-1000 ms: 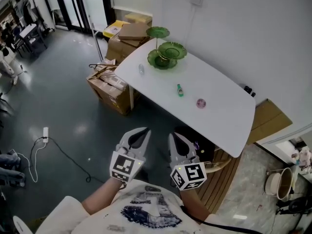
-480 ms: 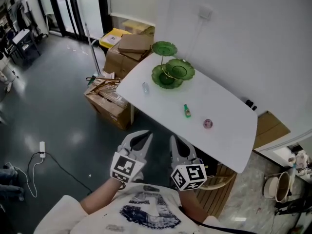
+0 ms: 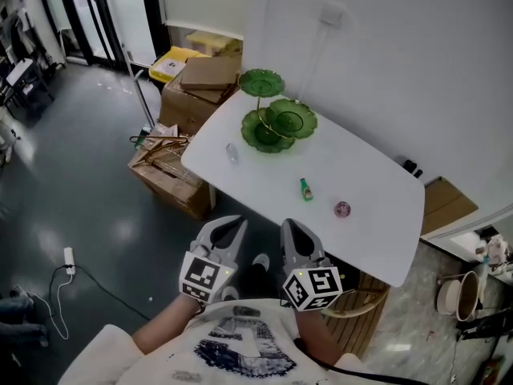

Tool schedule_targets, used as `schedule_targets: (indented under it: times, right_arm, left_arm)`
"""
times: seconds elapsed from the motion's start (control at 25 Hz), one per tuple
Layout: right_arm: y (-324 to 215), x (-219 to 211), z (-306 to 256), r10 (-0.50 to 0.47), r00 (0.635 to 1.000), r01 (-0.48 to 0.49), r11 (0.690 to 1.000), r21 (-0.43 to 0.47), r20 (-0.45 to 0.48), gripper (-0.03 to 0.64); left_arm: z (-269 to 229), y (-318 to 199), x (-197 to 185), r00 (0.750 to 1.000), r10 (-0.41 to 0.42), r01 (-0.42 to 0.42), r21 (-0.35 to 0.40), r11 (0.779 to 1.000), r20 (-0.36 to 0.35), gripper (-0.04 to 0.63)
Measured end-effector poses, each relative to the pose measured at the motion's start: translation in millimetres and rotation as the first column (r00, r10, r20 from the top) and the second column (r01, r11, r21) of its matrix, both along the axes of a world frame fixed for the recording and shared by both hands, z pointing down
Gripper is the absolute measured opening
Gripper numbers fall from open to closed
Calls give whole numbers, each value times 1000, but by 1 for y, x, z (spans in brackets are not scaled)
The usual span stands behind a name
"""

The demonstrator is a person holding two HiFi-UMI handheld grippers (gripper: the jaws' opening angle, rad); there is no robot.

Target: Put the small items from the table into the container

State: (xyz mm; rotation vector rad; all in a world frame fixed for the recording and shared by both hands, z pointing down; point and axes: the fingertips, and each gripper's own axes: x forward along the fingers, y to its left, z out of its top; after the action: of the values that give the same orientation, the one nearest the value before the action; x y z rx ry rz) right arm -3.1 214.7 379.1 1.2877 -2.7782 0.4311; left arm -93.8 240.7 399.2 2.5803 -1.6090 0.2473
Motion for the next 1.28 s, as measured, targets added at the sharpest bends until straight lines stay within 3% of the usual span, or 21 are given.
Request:
schedule_targets:
  times: [0.36, 0.76, 1.08, 1.28]
  right_arm:
    - [-99, 26, 10, 51, 998, -51, 999, -15, 34, -2]
    - [-198, 106, 31, 176, 984, -174, 983, -51, 35, -2]
    - [-229, 181, 49, 271, 963, -270, 960, -69, 7, -2]
    - [-225, 213, 63, 305, 952, -306, 947, -98, -25, -2]
  left_arm:
    - [9, -97, 25, 998, 56, -55, -22, 998, 36, -11]
    - [19, -210, 99, 980, 189, -186, -52, 981, 63, -11]
    - [30, -253, 166, 954, 292, -288, -66, 956, 72, -11]
    - [40, -257, 202, 926, 372, -366, -87, 926, 67, -11]
